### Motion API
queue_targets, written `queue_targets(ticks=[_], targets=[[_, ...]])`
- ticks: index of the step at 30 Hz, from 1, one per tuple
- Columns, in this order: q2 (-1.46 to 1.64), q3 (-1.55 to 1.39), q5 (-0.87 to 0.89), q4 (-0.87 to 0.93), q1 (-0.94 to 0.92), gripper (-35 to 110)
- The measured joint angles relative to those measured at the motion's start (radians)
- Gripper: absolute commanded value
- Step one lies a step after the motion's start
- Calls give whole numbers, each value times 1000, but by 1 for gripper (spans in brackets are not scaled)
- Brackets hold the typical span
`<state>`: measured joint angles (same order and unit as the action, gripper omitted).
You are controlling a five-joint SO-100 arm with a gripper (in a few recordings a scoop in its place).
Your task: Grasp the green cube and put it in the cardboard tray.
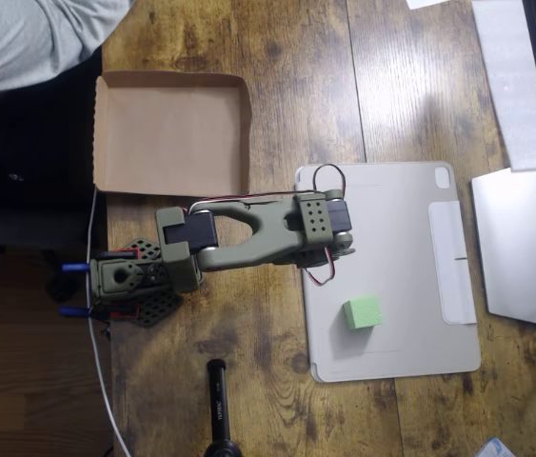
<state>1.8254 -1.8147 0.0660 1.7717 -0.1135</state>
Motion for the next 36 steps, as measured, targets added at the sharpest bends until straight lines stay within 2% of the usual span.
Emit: queue_targets(ticks=[2,7,17,27,36], targets=[[95,-81,-8,-12,6,0],[202,-118,-61,-91,163,0],[212,-121,-61,-130,173,0],[167,-41,-72,-281,5,0],[43,98,-173,-494,-222,0]])
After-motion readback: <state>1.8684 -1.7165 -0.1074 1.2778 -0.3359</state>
